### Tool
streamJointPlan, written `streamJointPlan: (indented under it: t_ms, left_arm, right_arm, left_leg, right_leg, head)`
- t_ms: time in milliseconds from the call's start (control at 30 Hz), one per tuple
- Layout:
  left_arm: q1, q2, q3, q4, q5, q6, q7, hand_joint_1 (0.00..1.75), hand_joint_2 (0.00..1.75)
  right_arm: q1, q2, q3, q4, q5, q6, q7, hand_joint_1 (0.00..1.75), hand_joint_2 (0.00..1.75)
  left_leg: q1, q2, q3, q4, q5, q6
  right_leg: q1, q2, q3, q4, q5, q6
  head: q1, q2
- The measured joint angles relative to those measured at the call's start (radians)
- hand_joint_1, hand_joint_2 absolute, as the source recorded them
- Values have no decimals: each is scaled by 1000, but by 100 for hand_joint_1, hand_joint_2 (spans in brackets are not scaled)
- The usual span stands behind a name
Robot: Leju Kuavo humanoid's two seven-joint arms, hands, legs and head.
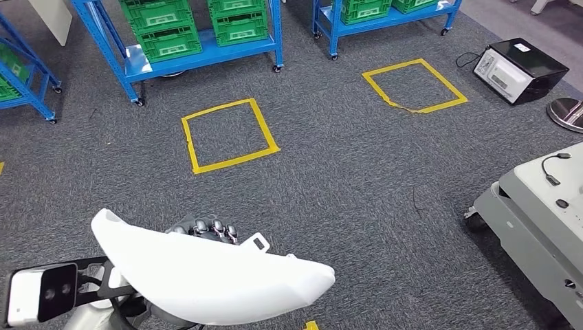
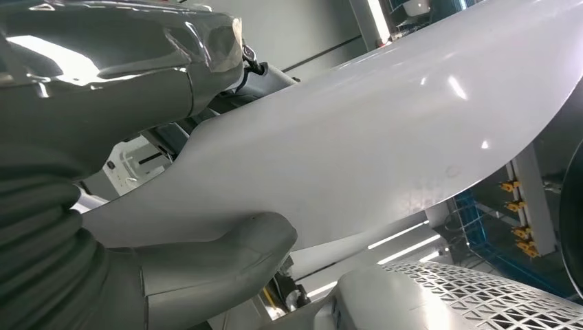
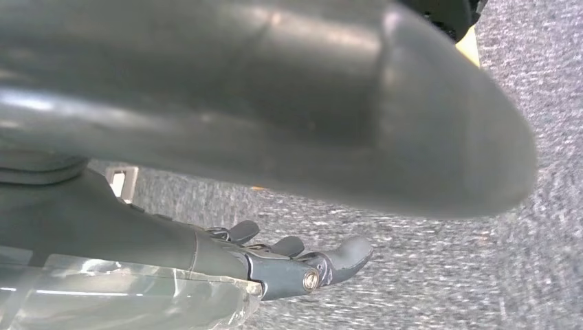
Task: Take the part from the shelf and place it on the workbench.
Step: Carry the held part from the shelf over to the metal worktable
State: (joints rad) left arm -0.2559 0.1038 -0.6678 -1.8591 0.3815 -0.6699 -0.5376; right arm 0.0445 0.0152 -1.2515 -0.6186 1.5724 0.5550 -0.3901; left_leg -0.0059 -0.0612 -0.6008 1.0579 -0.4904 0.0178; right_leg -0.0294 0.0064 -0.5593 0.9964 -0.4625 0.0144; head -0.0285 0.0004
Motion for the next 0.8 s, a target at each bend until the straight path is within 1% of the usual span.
streamJointPlan:
  t_ms: [33,67,100,133,167,200,233,267,300,333,367,400,433,467,500,533,567,600,633,667,700,733,767,800]
  left_arm:
    - [0,0,0,0,0,0,-1,173,175]
    - [0,1,0,0,0,0,-3,173,175]
    - [1,1,1,0,0,0,-3,173,175]
    - [2,1,0,0,0,0,-3,173,175]
    - [2,2,0,0,0,0,-3,173,175]
    - [2,2,1,0,1,0,-3,173,175]
    - [2,2,1,0,2,0,-3,173,175]
    - [2,2,1,-1,3,0,-3,173,175]
    - [1,1,1,-3,5,-1,-3,173,175]
    - [1,0,2,-4,7,-1,-3,173,175]
    - [1,0,2,-6,10,-3,-3,173,175]
    - [2,0,4,-7,14,-5,-3,173,175]
    - [3,0,6,-9,18,-7,-3,173,175]
    - [3,0,8,-11,22,-9,-3,173,175]
    - [2,-2,10,-13,25,-11,-2,173,175]
    - [3,-3,11,-14,29,-12,-2,173,175]
    - [3,-4,11,-14,33,-13,-2,173,175]
    - [5,-5,11,-14,35,-14,-2,173,175]
    - [7,-5,11,-14,37,-15,-3,173,175]
    - [9,-5,12,-14,37,-16,-3,173,175]
    - [10,-5,14,-14,37,-16,-3,173,175]
    - [11,-5,17,-14,37,-16,-3,173,175]
    - [11,-5,19,-15,35,-16,-3,173,175]
    - [12,-6,22,-16,34,-16,-3,173,175]
  right_arm:
    - [1,-2,2,3,0,-2,0,0,0]
    - [3,-4,3,7,0,-5,-1,0,0]
    - [5,-5,3,11,0,-7,-1,0,0]
    - [6,-6,4,15,0,-10,-1,0,0]
    - [7,-7,5,18,0,-11,-1,0,0]
    - [6,-8,6,20,0,-12,-1,0,0]
    - [6,-8,7,22,0,-13,-1,0,0]
    - [6,-8,8,23,0,-12,0,0,0]
    - [6,-7,8,24,0,-11,0,0,0]
    - [7,-6,9,25,0,-7,1,0,0]
    - [9,-5,9,24,0,0,2,0,0]
    - [10,-3,9,20,0,10,3,0,0]
    - [11,0,10,12,0,22,4,0,0]
    - [12,4,11,1,0,35,5,0,0]
    - [15,8,12,-12,0,49,6,0,0]
    - [20,13,13,-28,0,61,8,0,0]
    - [26,17,14,-45,0,73,10,0,0]
    - [33,22,14,-61,0,84,12,0,0]
    - [40,28,14,-79,0,92,14,0,0]
    - [45,33,15,-96,1,100,15,0,0]
    - [48,38,16,-113,1,105,16,0,0]
    - [51,43,17,-128,0,109,16,0,0]
    - [52,46,19,-141,0,111,16,0,0]
    - [52,48,20,-150,0,111,16,0,0]
  left_leg:
    - [2,24,-24,53,-31,-6]
    - [5,41,-57,122,-65,-11]
    - [8,50,-88,188,-90,-14]
    - [10,55,-107,229,-100,-16]
    - [11,58,-108,234,-92,-16]
    - [11,63,-88,196,-68,-14]
    - [9,76,-51,129,-36,-10]
    - [5,100,-11,55,-12,-4]
    - [-1,119,18,-4,5,3]
    - [-6,133,35,-39,11,9]
    - [-10,136,39,-52,10,13]
    - [-12,123,36,-54,13,17]
    - [-9,110,39,-60,19,22]
    - [-6,98,43,-67,26,27]
    - [-2,85,46,-74,34,33]
    - [1,73,49,-79,40,38]
    - [0,60,47,-80,43,41]
    - [0,45,44,-79,45,43]
    - [0,30,42,-79,46,43]
    - [0,15,41,-78,47,42]
    - [1,1,41,-75,47,41]
    - [2,-13,40,-71,45,38]
    - [4,-25,37,-64,42,33]
    - [4,-37,31,-54,38,26]
  right_leg:
    - [1,-9,0,0,0,-4]
    - [2,-18,-1,0,-1,-7]
    - [4,-29,-2,0,-1,-7]
    - [5,-41,-3,0,-1,-7]
    - [6,-53,-3,1,-1,-7]
    - [7,-64,-3,1,-2,-7]
    - [8,-73,-2,0,-2,-7]
    - [10,-83,0,1,-2,-6]
    - [13,-93,0,1,-3,-5]
    - [16,-104,1,1,-3,-3]
    - [18,-116,1,0,-4,0]
    - [19,-128,2,-1,-4,4]
    - [18,-132,2,-1,-5,8]
    - [16,-118,0,7,-12,12]
    - [14,-93,-11,33,-27,12]
    - [12,-61,-33,82,-52,10]
    - [11,-34,-61,147,-80,7]
    - [11,-20,-94,215,-104,5]
    - [10,-15,-117,262,-116,8]
    - [7,-13,-125,275,-111,16]
    - [4,-11,-115,249,-92,26]
    - [-1,-5,-90,191,-64,37]
    - [-8,16,-60,125,-39,47]
    - [-12,37,-34,69,-22,49]
  head:
    - [-3,0]
    - [-5,0]
    - [-6,0]
    - [-6,0]
    - [-6,0]
    - [-6,0]
    - [-6,0]
    - [-6,0]
    - [-5,0]
    - [-5,0]
    - [-5,0]
    - [-5,0]
    - [-5,0]
    - [-4,0]
    - [-4,0]
    - [-1,0]
    - [1,0]
    - [2,0]
    - [4,0]
    - [4,0]
    - [5,0]
    - [5,0]
    - [5,0]
    - [6,0]
